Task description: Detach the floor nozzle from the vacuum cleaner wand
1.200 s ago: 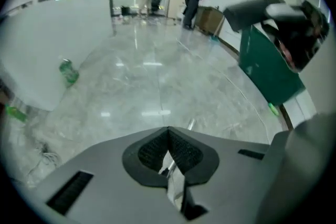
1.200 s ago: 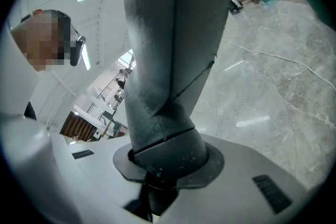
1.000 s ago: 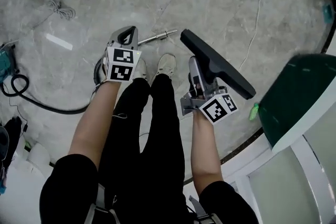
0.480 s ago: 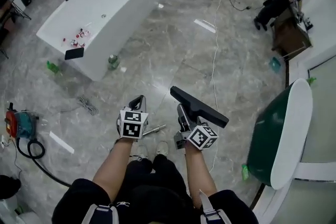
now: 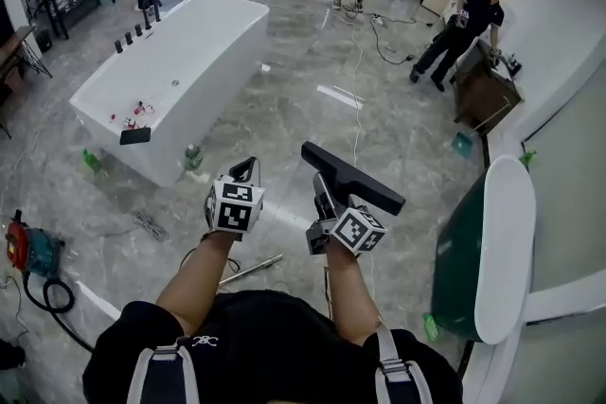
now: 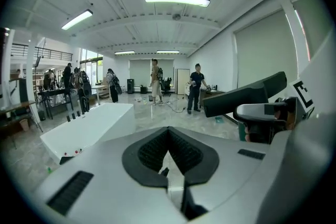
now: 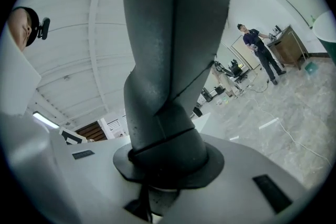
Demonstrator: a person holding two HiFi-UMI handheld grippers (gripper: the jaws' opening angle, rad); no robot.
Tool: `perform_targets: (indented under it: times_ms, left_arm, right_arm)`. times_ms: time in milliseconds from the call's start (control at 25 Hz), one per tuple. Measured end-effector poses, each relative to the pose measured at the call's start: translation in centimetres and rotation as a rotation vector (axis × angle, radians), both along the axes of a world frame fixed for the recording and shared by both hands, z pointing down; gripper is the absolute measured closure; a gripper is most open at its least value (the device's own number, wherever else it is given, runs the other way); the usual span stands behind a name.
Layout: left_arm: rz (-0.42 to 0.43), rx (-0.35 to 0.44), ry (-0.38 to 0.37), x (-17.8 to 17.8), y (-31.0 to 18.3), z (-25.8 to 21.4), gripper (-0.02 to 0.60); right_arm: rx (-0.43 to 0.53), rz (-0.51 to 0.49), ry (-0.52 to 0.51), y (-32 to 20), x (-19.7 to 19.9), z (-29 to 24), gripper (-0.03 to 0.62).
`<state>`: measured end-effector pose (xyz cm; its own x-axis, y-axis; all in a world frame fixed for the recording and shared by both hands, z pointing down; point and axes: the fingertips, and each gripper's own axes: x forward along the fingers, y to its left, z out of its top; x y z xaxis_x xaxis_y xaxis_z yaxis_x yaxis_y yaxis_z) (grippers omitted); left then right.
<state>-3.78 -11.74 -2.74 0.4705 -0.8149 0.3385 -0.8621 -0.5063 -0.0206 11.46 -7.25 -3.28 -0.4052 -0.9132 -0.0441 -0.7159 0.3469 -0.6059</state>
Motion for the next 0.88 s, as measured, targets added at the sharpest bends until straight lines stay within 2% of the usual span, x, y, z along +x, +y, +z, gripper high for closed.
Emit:
perform_targets:
  times_ms: [120,240,560,720,880]
  left_arm:
    - [0.016,0.042,0.019,0.8,-0.4,-1.8,0.572]
    - [0.020,0.041,0.030,1.4,-0.4,-2.7,0.572]
    - [0.023,0.054,0.043,2.5,-1.8,-3.3,0.572]
    - [0.019,0.086,0.055,3.0,-2.5,-4.2,0.573]
    - [0.037,0.058,0.025,3.2,-3.1,-3.2,0.572]
  right_arm:
    - [0.045,-0.006,0.024,-0.5,0.0,-2.2,0.480]
    - [0.069,-0.017,0.042,-0.9,0.0,-3.3,0.480]
    - [0.069,-0.047,0.072,-2.5,-0.2,-3.7,0.480]
    - [0.083,-0.053,0.070,-3.2,-0.3,-4.0,0.480]
    - [0.089,-0.051,0.067,-4.1,-0.2,-4.3,0.480]
